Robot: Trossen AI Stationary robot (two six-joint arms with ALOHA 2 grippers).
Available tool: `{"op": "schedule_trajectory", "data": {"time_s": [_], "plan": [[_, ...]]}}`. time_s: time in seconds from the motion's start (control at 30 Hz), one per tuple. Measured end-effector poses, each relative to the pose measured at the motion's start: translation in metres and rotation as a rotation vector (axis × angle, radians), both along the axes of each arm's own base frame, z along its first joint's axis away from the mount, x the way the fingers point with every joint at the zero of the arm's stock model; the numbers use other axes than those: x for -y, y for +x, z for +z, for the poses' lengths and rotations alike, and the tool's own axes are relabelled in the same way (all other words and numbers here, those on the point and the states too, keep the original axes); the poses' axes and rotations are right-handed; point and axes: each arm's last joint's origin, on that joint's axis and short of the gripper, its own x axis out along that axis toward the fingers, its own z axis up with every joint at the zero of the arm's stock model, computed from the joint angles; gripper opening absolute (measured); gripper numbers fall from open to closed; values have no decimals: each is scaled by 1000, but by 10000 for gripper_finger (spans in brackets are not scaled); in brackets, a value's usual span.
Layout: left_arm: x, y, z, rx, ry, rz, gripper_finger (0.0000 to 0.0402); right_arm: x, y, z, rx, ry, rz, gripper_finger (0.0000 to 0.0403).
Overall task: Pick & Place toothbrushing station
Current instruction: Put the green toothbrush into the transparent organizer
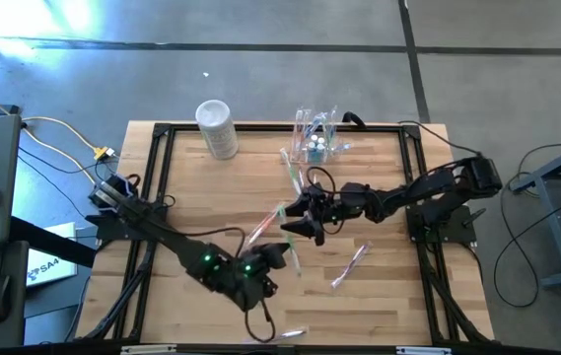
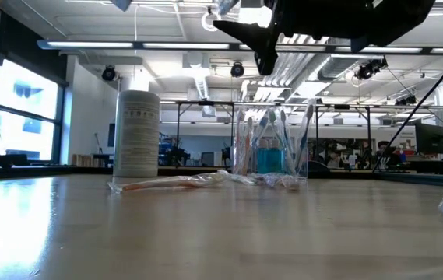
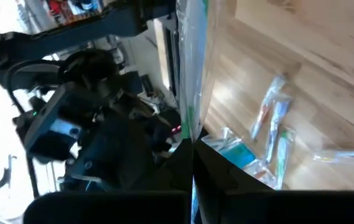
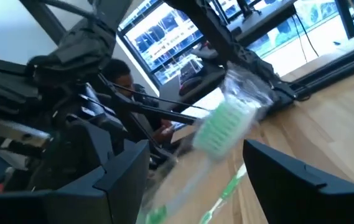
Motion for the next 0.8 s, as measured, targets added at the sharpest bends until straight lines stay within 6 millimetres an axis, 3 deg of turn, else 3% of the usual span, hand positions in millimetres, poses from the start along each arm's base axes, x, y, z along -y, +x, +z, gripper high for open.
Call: {"op": "schedule_trajectory", "data": {"time_s": [0.2,0.3,0.43,0.67,0.8], "plan": [[-11,7,1,12,-18,24,0,-2,1,-2,4,-4,54,249],[-11,7,1,12,-18,23,0,-2,1,-2,1,-21,64,229],[-10,7,1,14,-21,18,0,-2,1,-4,-5,-37,79,173],[-10,7,0,12,-29,21,0,-3,1,-4,-4,-93,95,27],[-10,7,-1,25,-78,22,0,-4,1,-4,-1,-115,127,16]]}}
